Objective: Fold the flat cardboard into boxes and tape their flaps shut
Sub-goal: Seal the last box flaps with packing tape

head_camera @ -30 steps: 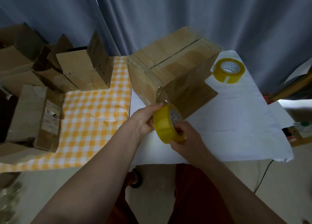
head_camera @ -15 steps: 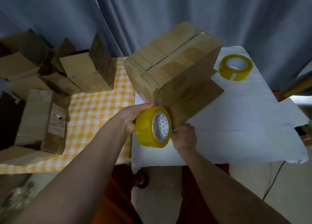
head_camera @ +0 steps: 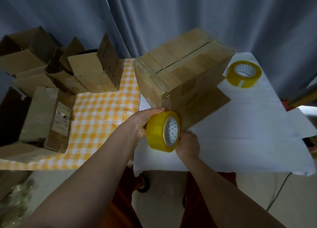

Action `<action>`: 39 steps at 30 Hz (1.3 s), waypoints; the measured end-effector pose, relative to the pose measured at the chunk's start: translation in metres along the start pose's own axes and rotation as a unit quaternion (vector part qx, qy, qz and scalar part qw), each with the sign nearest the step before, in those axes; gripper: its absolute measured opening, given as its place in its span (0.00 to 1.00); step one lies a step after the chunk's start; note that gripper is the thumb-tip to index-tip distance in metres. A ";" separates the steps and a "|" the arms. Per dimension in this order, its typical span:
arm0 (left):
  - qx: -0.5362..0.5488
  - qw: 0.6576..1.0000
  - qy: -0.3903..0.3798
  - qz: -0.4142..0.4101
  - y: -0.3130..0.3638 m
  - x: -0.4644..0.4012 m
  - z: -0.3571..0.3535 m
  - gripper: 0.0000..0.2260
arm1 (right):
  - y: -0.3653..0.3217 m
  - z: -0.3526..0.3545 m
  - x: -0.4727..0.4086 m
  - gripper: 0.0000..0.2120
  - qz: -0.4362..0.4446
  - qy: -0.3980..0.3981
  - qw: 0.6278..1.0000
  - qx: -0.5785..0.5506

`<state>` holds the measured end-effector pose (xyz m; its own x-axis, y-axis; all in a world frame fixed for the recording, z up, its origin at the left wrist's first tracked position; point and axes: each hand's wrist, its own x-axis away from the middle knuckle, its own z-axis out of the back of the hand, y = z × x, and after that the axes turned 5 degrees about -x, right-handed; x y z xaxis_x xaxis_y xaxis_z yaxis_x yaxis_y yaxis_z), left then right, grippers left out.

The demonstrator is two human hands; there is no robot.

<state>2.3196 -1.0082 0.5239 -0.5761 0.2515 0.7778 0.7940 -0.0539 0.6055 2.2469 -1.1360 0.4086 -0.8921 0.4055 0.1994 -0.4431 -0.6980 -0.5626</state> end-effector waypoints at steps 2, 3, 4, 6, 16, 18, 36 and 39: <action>-0.002 1.000 -0.003 -0.006 0.004 0.002 0.009 0.21 | -0.002 0.000 -0.003 0.08 0.000 -0.018 1.000 -0.007; -0.003 1.000 -0.010 -0.007 0.006 0.004 0.012 0.21 | -0.001 0.001 -0.006 0.08 -0.008 -0.036 0.999 -0.039; -0.005 1.000 -0.017 -0.007 0.008 0.005 0.015 0.20 | 0.001 0.003 -0.008 0.08 -0.022 -0.060 0.995 -0.081; -0.012 1.000 -0.022 -0.012 0.010 0.004 0.018 0.20 | 0.008 0.009 -0.010 0.09 -0.031 -0.094 0.986 -0.137; 0.016 0.999 -0.017 -0.028 -0.008 -0.009 -0.004 0.19 | 0.012 0.084 -0.013 0.05 0.115 0.035 0.954 -0.275; 0.031 0.998 -0.015 -0.048 -0.010 -0.011 -0.013 0.19 | -0.011 0.102 -0.027 0.10 0.260 0.047 0.942 -0.208; 0.018 0.987 0.063 -0.146 0.021 -0.017 0.028 0.12 | -0.108 0.111 -0.091 0.06 0.310 0.032 0.949 -0.039; 0.027 0.988 0.084 -0.130 0.014 -0.018 0.026 0.13 | -0.108 0.114 -0.079 0.04 0.365 0.034 0.930 -0.019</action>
<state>2.3461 -0.9888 0.5140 -0.7820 0.0861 0.6173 0.6220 0.0444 0.7818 2.3555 -1.1595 0.5451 -0.9454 -0.1309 -0.2983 0.2837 -0.7811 -0.5563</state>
